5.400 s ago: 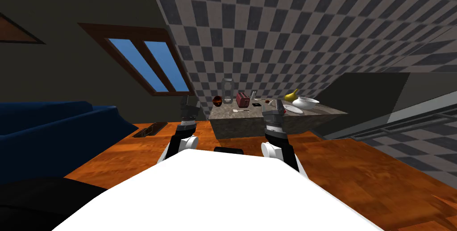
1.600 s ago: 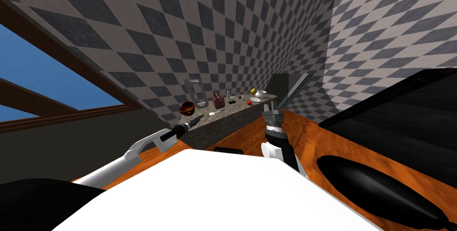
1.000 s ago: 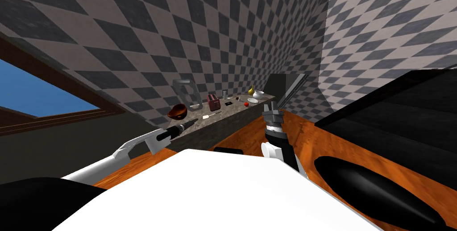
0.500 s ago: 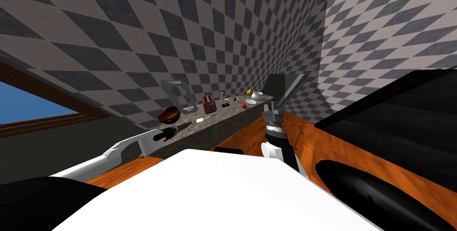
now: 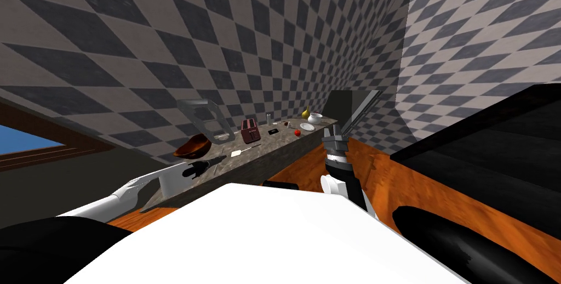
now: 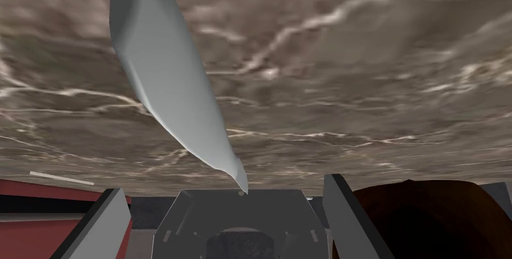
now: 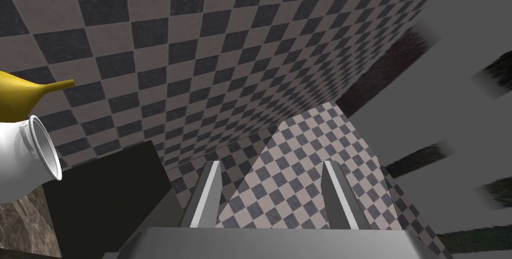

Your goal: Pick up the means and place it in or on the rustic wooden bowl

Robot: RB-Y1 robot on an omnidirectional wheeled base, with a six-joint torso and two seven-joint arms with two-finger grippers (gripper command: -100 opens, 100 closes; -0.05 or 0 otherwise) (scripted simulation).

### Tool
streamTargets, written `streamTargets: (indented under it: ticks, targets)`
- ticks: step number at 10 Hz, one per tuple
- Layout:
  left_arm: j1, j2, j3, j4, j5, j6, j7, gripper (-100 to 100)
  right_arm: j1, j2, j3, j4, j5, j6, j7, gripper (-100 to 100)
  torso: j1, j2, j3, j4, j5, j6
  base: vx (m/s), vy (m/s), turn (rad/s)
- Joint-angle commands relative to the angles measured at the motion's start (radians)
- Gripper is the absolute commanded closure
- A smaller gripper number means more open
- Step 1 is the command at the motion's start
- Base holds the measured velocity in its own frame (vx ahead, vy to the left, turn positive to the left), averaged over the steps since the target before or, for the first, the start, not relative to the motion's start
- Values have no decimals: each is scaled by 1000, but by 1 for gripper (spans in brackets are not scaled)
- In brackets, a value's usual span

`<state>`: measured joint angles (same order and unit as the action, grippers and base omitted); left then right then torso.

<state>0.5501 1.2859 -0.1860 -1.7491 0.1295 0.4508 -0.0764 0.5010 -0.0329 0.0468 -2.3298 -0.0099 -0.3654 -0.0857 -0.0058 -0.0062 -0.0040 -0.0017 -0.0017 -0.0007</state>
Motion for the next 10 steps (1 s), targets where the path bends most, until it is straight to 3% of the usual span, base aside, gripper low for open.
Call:
streamTargets:
  ticks: [1, 2, 4, 5, 6, 10]
  targets:
    - [0, 0, 0, 0, 0, 0, 0, 0, 0, 0, 0, 0, 0, 0, 0, 0, 0, 0, 0, 0, 0, 0, 14, -13, -2]
    - [-10, -24, -5, 28, -10, -13, -6, -100, 0, 0, 0, 0, 0, 0, 0, 0, 4, 4, 3, 1, 1, 0, 20, 5, -71]
    - [-21, -54, -11, 63, -22, -28, -14, -100, 0, 0, 0, 0, 0, 0, 0, 0, 7, 5, 3, 1, 2, 0, 29, 28, -72]
    - [-15, -45, -7, 50, -19, -22, -10, -100, 0, 0, 0, 0, 0, 0, 0, 0, 8, 5, 3, 1, 2, 0, 10, 14, -12]
    - [-15, -46, -7, 52, -20, -24, -11, 100, 0, 0, 0, 0, 0, 0, 0, 0, 7, 6, 4, 2, 2, 0, 0, 0, 0]
    - [-13, -46, -7, 55, -20, -18, -10, 100, 0, 0, 0, 0, 0, 0, 0, 0, 7, 8, 5, 3, 3, 2, 0, 1, 5]
